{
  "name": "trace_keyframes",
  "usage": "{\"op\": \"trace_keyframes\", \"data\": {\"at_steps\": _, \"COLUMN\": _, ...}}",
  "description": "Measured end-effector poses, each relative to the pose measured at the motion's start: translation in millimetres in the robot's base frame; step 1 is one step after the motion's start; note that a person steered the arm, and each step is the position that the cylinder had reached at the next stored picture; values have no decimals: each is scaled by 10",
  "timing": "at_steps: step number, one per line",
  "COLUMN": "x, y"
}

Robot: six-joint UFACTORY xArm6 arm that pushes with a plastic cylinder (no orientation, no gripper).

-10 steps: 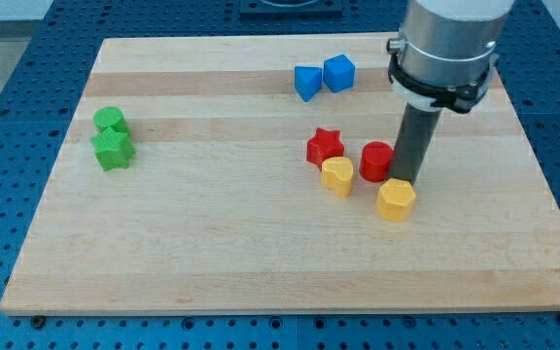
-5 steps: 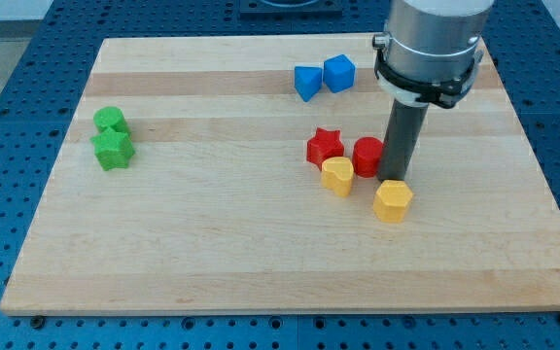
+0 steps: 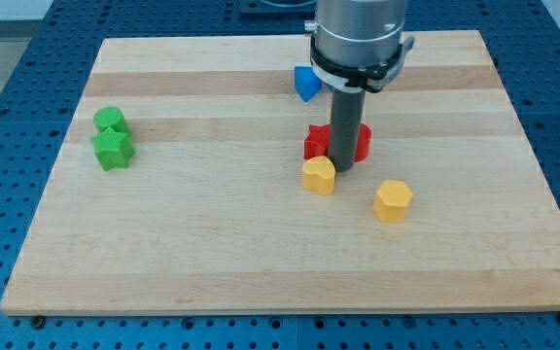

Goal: Separate yellow blocks from red blocks

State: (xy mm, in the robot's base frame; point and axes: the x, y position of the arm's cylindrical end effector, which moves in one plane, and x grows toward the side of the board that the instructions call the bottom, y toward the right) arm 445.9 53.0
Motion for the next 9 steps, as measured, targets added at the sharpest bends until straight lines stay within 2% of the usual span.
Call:
{"op": "trace_keyframes", "data": {"at_steps": 3, "x": -84, "y": -311}}
{"op": "trace_keyframes", "data": {"at_steps": 8, "x": -70, "y": -258}}
{"op": "trace_keyframes", "data": {"at_steps": 9, "x": 35, "y": -270}}
